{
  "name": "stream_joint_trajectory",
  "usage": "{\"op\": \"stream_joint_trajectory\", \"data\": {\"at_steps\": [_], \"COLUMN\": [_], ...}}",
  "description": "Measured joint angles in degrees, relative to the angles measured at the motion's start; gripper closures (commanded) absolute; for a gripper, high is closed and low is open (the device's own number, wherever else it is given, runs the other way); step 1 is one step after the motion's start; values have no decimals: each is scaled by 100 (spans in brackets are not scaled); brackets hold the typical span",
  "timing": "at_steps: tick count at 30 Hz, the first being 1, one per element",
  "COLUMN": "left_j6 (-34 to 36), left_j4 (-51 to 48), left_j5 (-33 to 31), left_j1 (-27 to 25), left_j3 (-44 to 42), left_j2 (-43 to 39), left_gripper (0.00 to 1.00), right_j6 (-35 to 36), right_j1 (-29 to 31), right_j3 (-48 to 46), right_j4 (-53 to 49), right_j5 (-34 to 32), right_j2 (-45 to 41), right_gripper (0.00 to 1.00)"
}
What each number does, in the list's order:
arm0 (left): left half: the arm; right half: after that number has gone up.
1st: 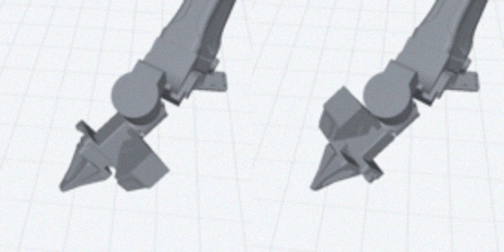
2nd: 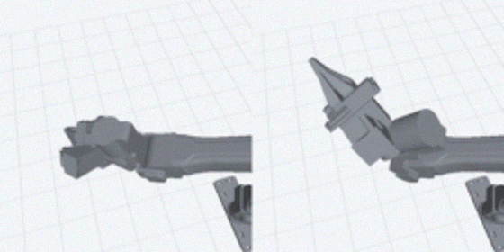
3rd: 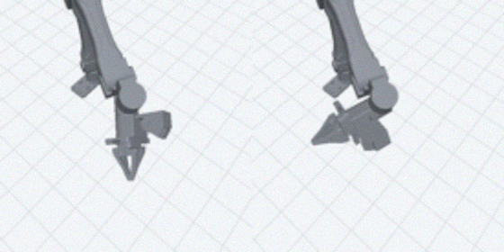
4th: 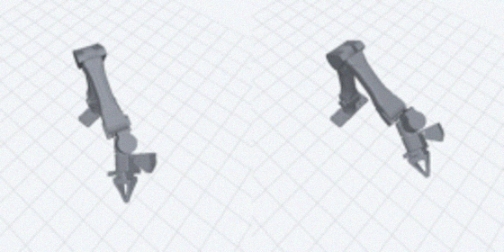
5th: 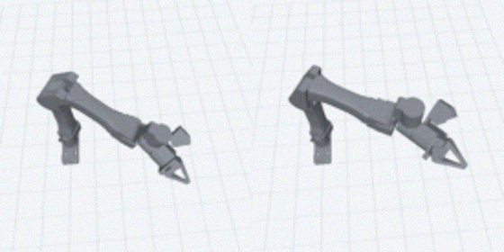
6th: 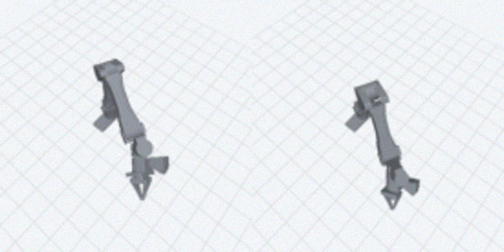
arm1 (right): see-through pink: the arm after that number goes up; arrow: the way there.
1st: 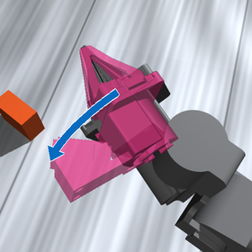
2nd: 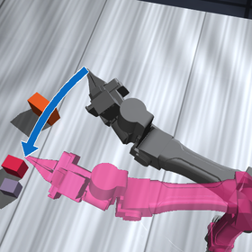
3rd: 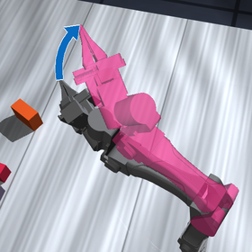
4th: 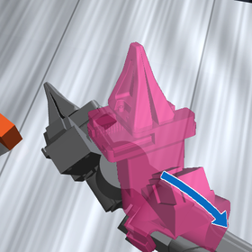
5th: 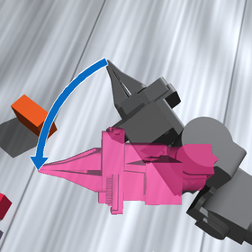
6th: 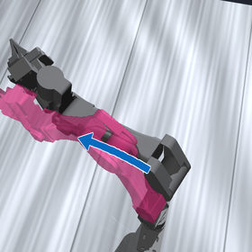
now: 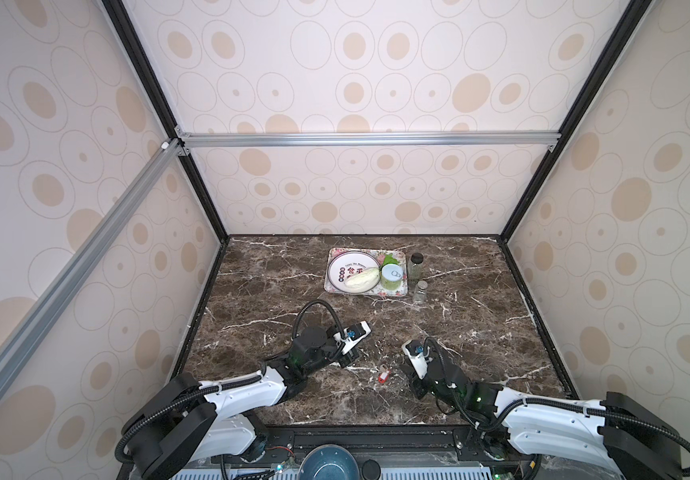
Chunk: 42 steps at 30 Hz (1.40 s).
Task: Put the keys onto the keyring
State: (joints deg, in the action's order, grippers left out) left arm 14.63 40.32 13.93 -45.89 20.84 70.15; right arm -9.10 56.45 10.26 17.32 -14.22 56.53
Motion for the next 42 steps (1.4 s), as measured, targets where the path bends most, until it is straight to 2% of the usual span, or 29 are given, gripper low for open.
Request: {"op": "stream_joint_trajectory", "data": {"at_steps": [7, 12, 18, 31, 42], "left_j6": [17, 28, 28, 44, 63], "left_j4": [4, 96, 129, 164, 166], "left_j5": [-63, -144, -160, -192, -232], "left_j1": [0, 0, 0, 0, 0], "left_j3": [-37, -162, -164, -190, -197], "left_j2": [-46, -214, -295, -310, -310], "left_gripper": [100, 100, 100, 100, 100], "right_j6": [391, 483, 627, 437, 354], "right_j1": [0, 33, 479, 498, 501], "right_j3": [11, 129, 592, 614, 555], "right_j4": [238, 592, 407, 111, 72], "right_j5": [-216, -442, -750, -542, -487], "right_j2": [9, 748, 1338, 859, 1246], "right_gripper": [73, 73, 72, 72, 72]}}
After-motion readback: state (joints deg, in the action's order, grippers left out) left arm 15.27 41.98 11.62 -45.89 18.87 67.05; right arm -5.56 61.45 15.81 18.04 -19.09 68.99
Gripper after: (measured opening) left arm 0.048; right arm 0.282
